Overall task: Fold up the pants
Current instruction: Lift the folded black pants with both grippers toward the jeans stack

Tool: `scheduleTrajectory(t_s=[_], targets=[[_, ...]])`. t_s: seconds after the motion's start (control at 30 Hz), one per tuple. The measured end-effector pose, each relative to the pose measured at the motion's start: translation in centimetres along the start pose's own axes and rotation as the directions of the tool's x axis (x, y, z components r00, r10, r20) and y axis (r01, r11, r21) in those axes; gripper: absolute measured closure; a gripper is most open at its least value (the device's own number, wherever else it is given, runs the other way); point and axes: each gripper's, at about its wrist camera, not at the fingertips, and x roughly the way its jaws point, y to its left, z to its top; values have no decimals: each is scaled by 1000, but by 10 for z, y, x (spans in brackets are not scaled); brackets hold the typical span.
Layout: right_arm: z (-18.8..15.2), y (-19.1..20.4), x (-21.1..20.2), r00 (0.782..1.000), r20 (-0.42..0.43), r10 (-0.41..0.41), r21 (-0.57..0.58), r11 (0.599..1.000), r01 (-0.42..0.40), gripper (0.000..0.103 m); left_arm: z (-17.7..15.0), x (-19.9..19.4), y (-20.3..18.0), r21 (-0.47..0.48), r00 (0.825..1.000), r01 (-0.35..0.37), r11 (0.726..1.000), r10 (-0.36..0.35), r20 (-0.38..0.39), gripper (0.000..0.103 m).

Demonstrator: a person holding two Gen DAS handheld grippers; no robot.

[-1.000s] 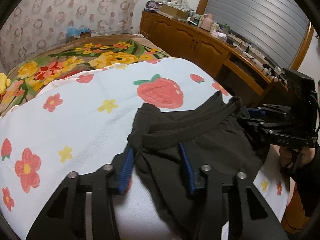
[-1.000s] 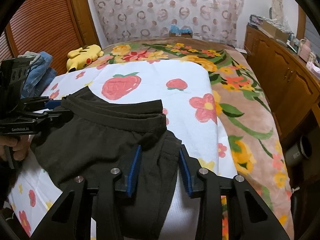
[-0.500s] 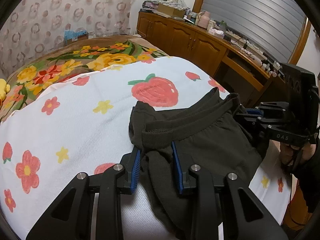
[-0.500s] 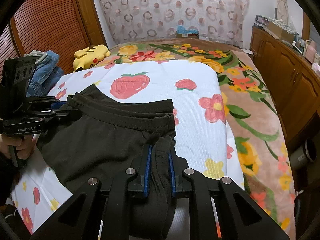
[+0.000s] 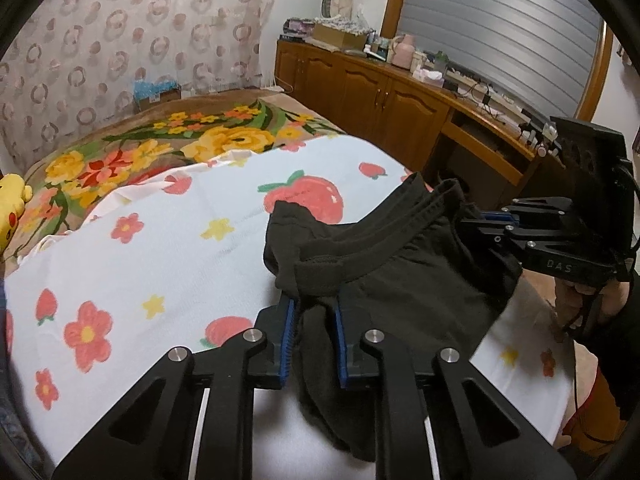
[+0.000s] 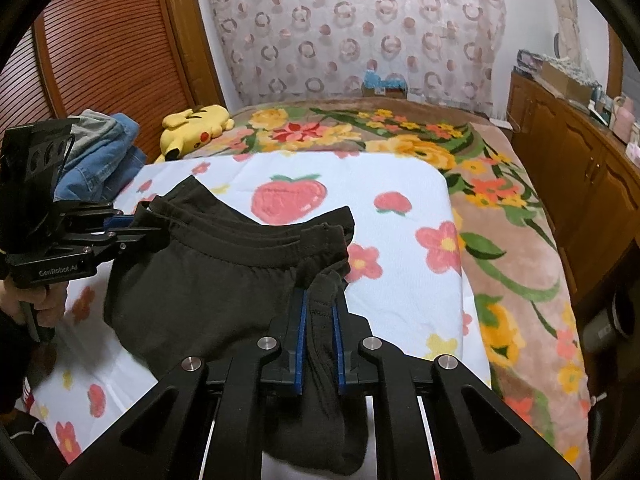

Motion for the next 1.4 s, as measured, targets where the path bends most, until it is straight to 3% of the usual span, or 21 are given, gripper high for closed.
scheduleTrajectory(t_s=[0.43,0.93,1.1,1.4], targets=[[20,40,-7,998,44,47,-86,995,-43,93,-10,-63,29,-61,992,-79,995,85,95,88],[53,92,11,984,97,153,-199,971,-131,93,-32,-146,76,-138,961,-182,974,206,185,88],[71,100,10,976,120,184,-249,957,-150,93,-31,-171,86,-162,945,-210,964,243,221,88],[107,133,21,955,167,247,-362,916,-173,93,-34,-213,114,-218,892,-301,929,355,281,88]])
